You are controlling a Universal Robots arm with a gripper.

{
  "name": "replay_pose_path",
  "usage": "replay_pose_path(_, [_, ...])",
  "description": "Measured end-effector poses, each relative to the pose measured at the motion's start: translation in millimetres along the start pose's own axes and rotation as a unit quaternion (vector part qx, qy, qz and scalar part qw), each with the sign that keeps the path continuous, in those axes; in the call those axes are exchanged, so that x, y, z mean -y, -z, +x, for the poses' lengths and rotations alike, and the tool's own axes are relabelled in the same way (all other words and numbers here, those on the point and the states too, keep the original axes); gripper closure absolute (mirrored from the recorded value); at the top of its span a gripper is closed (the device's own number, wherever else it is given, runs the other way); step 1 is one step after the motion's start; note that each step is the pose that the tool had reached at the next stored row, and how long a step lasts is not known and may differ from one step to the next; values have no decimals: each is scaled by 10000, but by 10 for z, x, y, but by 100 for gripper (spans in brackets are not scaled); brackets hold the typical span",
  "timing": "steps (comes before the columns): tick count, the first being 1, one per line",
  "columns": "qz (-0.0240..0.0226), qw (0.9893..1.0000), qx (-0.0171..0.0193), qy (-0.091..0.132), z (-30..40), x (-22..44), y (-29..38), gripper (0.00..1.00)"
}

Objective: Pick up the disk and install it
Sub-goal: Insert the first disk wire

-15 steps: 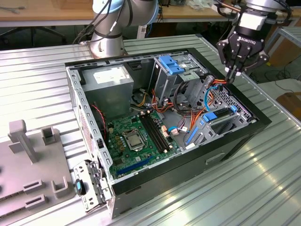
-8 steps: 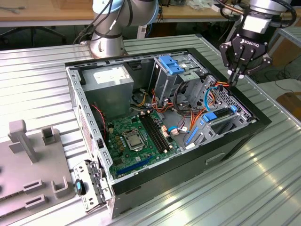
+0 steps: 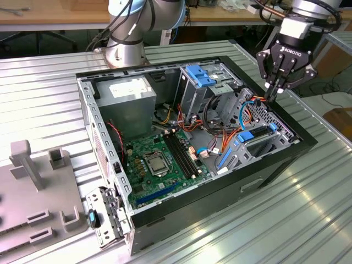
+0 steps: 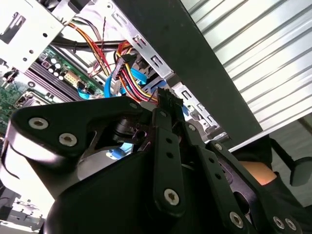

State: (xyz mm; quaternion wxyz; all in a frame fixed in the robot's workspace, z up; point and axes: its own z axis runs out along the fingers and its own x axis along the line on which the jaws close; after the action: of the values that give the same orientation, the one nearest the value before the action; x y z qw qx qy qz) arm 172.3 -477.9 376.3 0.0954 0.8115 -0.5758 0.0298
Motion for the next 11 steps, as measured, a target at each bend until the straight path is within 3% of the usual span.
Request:
replay_pose_path(5, [-38, 9997, 30, -238, -2, 1, -11, 84])
replay_pose_path(11, [-91, 9983, 70, -565, -3, 2, -22, 84])
